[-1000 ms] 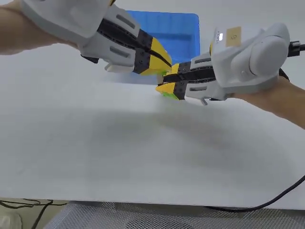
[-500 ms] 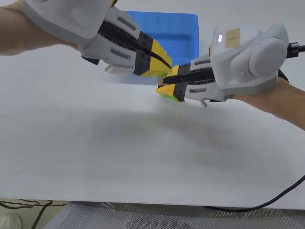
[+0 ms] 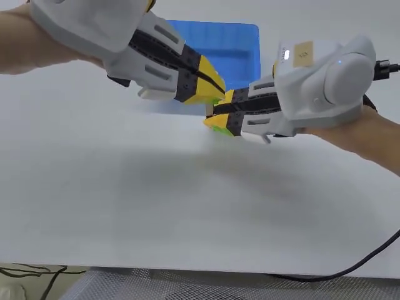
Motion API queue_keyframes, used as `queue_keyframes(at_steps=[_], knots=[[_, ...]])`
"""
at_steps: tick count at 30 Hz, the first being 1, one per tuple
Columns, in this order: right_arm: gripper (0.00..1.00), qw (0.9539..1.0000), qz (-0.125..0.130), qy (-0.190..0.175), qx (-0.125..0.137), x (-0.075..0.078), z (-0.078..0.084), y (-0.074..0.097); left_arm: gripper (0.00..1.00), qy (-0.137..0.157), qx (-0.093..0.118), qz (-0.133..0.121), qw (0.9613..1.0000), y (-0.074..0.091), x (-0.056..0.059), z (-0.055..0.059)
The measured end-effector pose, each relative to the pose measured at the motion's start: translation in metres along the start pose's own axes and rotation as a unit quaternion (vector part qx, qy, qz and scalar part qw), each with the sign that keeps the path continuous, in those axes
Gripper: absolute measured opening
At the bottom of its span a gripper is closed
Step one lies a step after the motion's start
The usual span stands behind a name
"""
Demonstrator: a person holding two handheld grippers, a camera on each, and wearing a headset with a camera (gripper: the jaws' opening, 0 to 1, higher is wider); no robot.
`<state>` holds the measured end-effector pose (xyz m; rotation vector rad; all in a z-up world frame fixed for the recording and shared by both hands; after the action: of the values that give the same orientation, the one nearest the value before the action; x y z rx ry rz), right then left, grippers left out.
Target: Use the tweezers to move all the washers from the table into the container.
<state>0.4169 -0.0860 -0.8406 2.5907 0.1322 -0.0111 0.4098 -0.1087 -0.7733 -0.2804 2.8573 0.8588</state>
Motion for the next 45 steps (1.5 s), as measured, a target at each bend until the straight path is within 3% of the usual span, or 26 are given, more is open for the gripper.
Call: queue_keyframes(at_steps=[11, 18, 27, 35, 45], knots=[[0.1, 0.9995, 0.014, 0.028, 0.009, 0.001, -0.028, 0.014, 0.05, -0.02, 0.007, -0.003, 0.9998, 0.018, -0.005, -0.023], [0.1, 0.9982, 0.028, 0.05, 0.015, 0.007, -0.048, 0.027, 0.05, -0.045, 0.016, -0.013, 0.9988, 0.03, -0.011, -0.044], [0.1, 0.9952, 0.054, 0.078, 0.024, 0.019, -0.073, 0.039, 0.05, -0.074, 0.023, -0.023, 0.9967, 0.043, -0.026, -0.065], [0.1, 0.9934, 0.068, 0.088, 0.027, 0.039, -0.08, 0.042, 0.05, -0.089, 0.027, -0.033, 0.9952, 0.044, -0.041, -0.067], [0.1, 0.9942, 0.064, 0.084, 0.02, 0.068, -0.068, 0.035, 0.05, -0.08, 0.026, -0.041, 0.9956, 0.035, -0.064, -0.053]])
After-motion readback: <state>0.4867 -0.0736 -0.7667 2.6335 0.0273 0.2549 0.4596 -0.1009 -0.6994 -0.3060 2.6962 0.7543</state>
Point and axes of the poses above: the centre of the closed fingertips' face, and the gripper's own axes: y roughly backward along the fingers, x roughly to its right, z roughly out of its underside, the point moved 1 cm from there along y, roughly backward along the fingers, and after that the axes turned 11 degrees about -z, right-handed, at the moved point
